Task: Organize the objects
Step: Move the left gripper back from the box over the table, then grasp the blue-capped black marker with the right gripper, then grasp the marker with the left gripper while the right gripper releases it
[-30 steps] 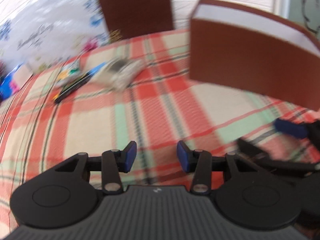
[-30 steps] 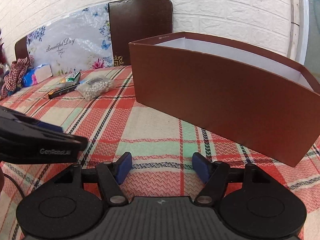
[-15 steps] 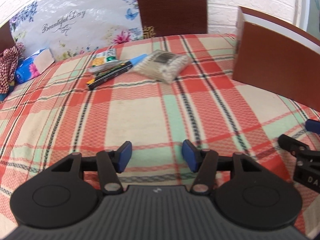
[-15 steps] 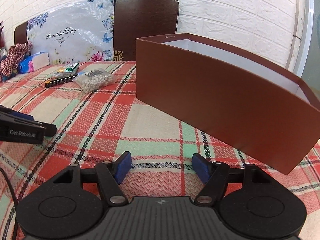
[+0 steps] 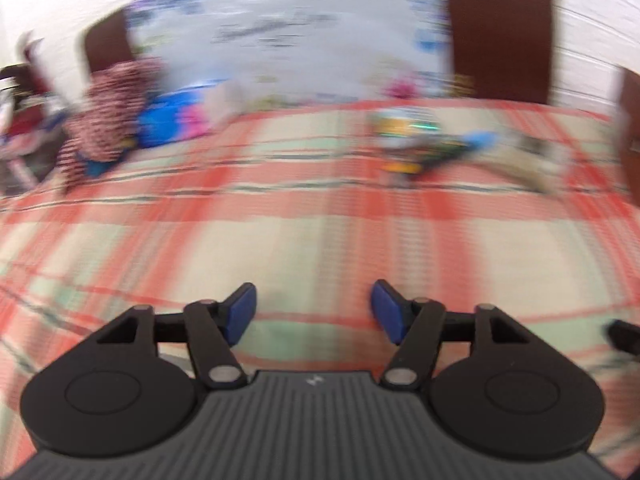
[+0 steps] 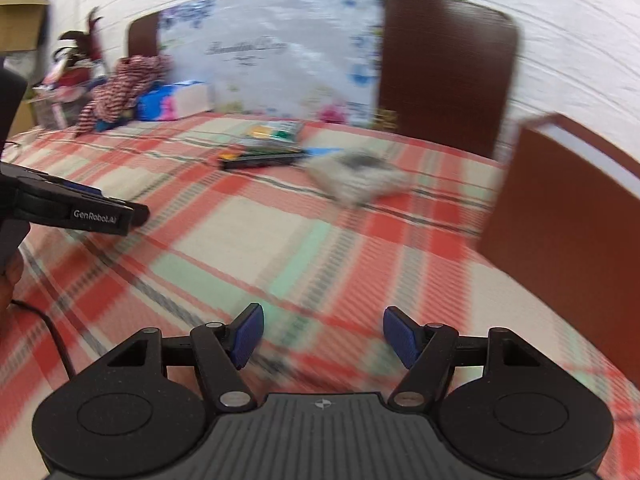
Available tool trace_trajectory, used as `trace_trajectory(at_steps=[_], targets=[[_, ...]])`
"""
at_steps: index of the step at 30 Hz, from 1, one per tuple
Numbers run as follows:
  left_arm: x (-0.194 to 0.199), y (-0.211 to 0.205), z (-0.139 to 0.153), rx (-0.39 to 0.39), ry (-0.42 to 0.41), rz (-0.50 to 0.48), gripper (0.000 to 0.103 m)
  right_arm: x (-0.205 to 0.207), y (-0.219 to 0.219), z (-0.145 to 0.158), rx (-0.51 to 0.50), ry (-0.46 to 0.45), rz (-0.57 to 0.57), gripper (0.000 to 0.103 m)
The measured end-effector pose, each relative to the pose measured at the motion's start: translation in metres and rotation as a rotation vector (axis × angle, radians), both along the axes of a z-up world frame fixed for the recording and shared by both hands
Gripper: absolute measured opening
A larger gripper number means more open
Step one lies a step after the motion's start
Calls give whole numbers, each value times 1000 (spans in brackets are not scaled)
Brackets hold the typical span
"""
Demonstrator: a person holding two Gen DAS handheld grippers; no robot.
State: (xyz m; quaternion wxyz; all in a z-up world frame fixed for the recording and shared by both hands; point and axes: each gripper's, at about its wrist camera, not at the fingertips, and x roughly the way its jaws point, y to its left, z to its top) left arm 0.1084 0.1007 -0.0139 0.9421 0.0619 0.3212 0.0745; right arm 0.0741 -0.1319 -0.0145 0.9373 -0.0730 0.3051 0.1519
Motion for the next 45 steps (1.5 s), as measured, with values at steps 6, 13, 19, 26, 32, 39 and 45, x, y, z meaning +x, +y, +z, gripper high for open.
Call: trace_trajectory(at_steps=[6,13,19,26,32,39,45], targets=[[0,78,-7,-238,-98,105,75,72,40,9,187,64,34,65],[2,70,-8,-221,-99,86,75,178,73,6,378,119,-216,71],[3,71,-9,-226,-98,84,76,158,92,0,150,12,-214,29],[4,69,-9,-208,-92,82,78,45,23,-2,148,19,-113,15],[4,58,-9,-138,-71,83,79,-56,-36,-3,149,22,-159,15],[-17,-8,15,-242,93,-32,74,-77,-73,-7,280,43,-229,15],[-44,-118,35,-457,287,-314,71,-84,-73,-6,278,35,-201,15]])
